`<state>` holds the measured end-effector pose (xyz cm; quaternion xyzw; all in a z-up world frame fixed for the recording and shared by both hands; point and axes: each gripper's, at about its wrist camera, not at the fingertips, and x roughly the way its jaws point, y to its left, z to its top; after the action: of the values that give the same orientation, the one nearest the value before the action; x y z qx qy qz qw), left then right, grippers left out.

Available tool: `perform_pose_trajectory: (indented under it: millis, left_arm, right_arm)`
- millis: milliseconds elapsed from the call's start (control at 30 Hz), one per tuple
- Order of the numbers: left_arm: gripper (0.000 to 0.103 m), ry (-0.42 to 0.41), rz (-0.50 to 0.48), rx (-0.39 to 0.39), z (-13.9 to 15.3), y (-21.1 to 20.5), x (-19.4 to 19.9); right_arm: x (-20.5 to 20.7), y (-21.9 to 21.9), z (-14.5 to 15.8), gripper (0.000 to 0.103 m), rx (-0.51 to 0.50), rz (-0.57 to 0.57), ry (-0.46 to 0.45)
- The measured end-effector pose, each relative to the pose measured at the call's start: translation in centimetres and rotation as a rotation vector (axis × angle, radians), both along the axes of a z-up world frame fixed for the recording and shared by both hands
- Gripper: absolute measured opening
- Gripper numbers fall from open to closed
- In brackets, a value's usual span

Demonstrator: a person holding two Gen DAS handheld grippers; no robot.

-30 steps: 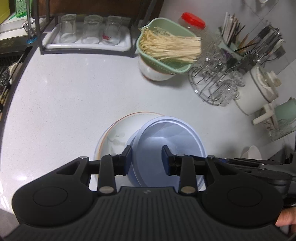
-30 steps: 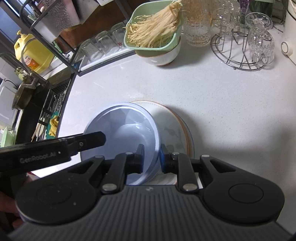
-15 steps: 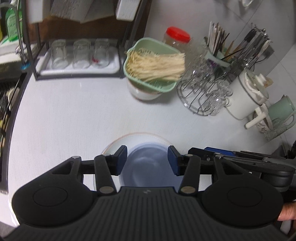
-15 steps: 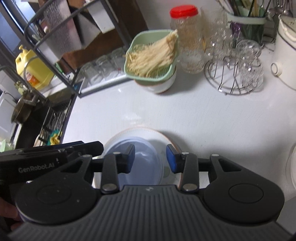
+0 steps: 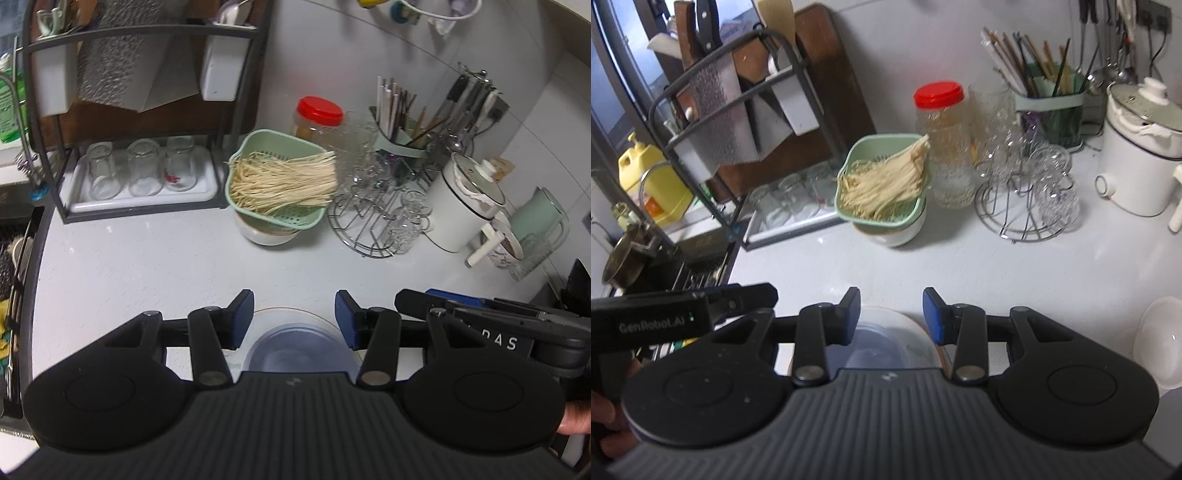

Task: Organize plates and bowls
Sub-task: 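Lower the smaller bowl into the large blue bowl and open both grippers, then move both grippers to the white ceramic bowl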

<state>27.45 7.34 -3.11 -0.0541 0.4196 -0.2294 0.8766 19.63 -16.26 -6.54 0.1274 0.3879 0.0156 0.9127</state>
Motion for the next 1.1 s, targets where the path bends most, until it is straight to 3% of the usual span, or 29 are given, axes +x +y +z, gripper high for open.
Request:
perform_pose_trajectory:
  millis: [433,1100]
  left_arm:
    - [0.055,-0.023,-0.082,-0.013,0.3,-2.5,-0.7]
    - [0.056,0.005,-0.278,0.012,-0.1,-15.6,-1.4]
  right_arm:
    - [-2.7,-1.3,1.2,0.04,-0.051,-0.108,-0.045]
    - [-7.1,-10.9,1.4,0.04,-0.076,-0.309,-0.038]
